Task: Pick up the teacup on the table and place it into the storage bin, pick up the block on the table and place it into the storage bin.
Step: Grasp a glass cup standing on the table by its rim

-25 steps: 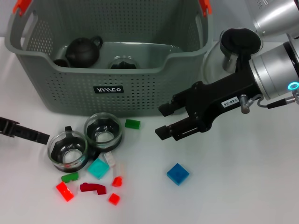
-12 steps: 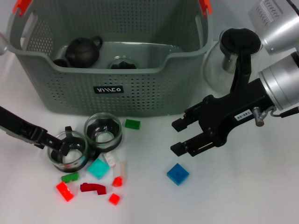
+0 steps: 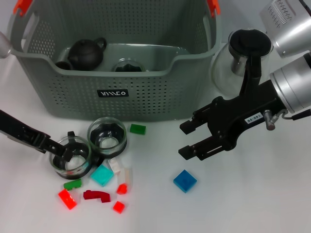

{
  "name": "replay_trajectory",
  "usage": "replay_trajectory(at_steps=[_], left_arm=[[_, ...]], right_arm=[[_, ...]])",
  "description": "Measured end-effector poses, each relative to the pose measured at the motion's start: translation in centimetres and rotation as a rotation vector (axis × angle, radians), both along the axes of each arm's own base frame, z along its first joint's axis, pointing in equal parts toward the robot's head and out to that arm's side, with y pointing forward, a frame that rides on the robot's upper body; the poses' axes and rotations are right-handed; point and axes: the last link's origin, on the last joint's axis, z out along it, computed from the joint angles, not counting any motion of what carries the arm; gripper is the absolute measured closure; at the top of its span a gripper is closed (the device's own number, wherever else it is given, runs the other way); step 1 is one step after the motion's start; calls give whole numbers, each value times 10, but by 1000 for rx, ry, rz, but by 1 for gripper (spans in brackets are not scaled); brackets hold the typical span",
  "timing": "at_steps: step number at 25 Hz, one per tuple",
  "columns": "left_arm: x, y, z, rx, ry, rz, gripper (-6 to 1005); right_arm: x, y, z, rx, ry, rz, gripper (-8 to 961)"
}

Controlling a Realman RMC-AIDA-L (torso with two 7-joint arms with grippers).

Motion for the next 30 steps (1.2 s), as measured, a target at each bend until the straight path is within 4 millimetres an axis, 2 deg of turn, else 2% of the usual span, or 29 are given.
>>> replay_trajectory(at_steps=[7,21,30], left_arm=[[-1,0,2,8,15,14,92],[-4,-3,0,61,5,148,92],[-9,-8,-3,74,7,129,93]], right_arm=[[1,1,0,10,1,-2,267],[0,4,1,27,7,19,266],[-1,6,1,43,10,38,267]])
